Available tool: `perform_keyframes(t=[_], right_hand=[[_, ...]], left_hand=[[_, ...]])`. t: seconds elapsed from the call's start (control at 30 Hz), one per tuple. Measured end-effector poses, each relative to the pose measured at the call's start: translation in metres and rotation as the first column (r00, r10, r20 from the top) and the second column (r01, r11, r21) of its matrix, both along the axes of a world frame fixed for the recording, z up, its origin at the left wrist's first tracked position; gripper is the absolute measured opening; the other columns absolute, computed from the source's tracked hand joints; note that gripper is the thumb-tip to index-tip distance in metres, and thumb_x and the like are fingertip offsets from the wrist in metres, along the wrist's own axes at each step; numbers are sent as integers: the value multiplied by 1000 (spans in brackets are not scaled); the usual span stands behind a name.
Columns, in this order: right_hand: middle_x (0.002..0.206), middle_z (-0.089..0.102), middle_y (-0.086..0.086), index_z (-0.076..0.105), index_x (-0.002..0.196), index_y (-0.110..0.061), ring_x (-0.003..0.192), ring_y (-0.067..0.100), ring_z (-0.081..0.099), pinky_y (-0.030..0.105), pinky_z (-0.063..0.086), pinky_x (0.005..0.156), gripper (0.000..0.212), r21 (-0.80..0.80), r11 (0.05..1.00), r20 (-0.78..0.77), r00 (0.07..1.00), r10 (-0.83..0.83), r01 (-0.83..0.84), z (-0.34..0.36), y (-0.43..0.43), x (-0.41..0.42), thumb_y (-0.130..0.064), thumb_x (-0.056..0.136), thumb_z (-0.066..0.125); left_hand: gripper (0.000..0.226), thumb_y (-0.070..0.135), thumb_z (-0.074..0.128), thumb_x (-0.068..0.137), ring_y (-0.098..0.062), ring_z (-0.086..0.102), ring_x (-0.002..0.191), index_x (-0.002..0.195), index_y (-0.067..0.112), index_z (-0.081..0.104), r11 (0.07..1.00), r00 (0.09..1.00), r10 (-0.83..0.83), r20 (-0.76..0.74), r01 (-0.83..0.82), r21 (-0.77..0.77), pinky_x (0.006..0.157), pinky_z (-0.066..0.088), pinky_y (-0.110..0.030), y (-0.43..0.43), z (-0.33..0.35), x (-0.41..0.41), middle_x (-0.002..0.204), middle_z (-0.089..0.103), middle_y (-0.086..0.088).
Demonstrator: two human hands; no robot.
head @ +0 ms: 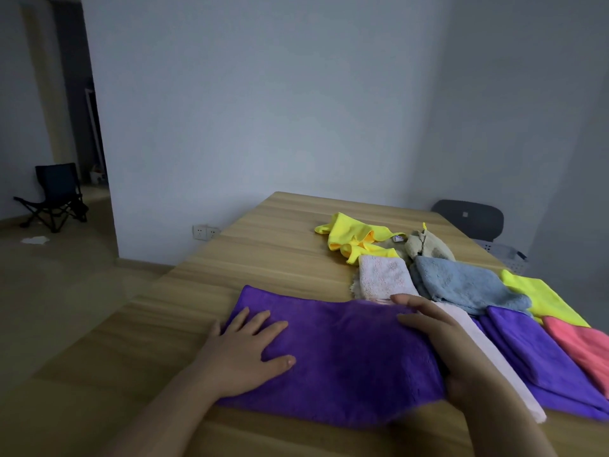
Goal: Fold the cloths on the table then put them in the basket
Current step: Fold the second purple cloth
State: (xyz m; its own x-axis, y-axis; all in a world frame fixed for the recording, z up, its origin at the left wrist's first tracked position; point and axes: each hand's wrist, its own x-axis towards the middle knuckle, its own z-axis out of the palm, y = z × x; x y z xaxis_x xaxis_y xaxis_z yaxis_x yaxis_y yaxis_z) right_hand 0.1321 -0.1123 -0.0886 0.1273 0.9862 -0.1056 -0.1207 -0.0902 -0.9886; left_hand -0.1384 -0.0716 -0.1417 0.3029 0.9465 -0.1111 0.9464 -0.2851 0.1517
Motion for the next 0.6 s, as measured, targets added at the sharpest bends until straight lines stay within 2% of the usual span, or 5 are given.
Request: perform_keyframes(t=[0.23, 0.33, 0.43, 0.5, 0.6], right_hand=[[114, 60, 4, 63, 105, -20, 92, 22, 60, 28, 55, 57, 38, 94, 994, -320, 947, -17, 49, -2, 3, 0, 4, 77, 53], [115, 61, -3, 61, 112, -27, 90, 21, 63, 25, 57, 54, 50, 220, 973, -366, 931, 14, 72, 5, 2, -11, 2, 72, 56], [98, 71, 0, 54, 121, -39, 77, 27, 68, 34, 57, 61, 66, 295, 955, -428, 892, 147, -16, 7, -1, -46, -4, 66, 60], [112, 63, 3, 44, 128, -41, 77, 26, 66, 35, 52, 65, 73, 305, 945, -441, 862, 251, -120, 4, -1, -74, -6, 66, 60], [128, 52, -2, 40, 128, -41, 88, 27, 69, 35, 54, 69, 66, 249, 926, -384, 849, 363, -283, -5, -1, -100, -3, 76, 57]], left_hand=[[65, 72, 22, 85, -16, -11, 145, 144, 47, 10, 996, 996, 2, 91, -9, 86, 115, 0, -50, -7, -6, 35, 157, -3, 14], [48, 57, 34, 92, -12, 19, 142, 137, 41, 35, 993, 920, 27, 392, -71, 99, 116, 16, -44, 0, -3, 40, 152, 27, 12], [24, 38, 43, 97, -12, 58, 107, 103, 27, 64, 972, 405, 224, 886, -160, -173, 92, 43, -30, 4, 7, 32, 114, 66, 4], [31, 37, 42, 97, -18, 63, 86, 91, 20, 66, 927, 95, 363, 927, -134, -350, 76, 45, -28, 6, 15, 26, 88, 70, -2], [45, 41, 31, 99, -22, 59, 77, 84, 14, 63, 907, 13, 409, 912, -118, -405, 78, 45, -30, 9, 21, 25, 96, 69, -15]])
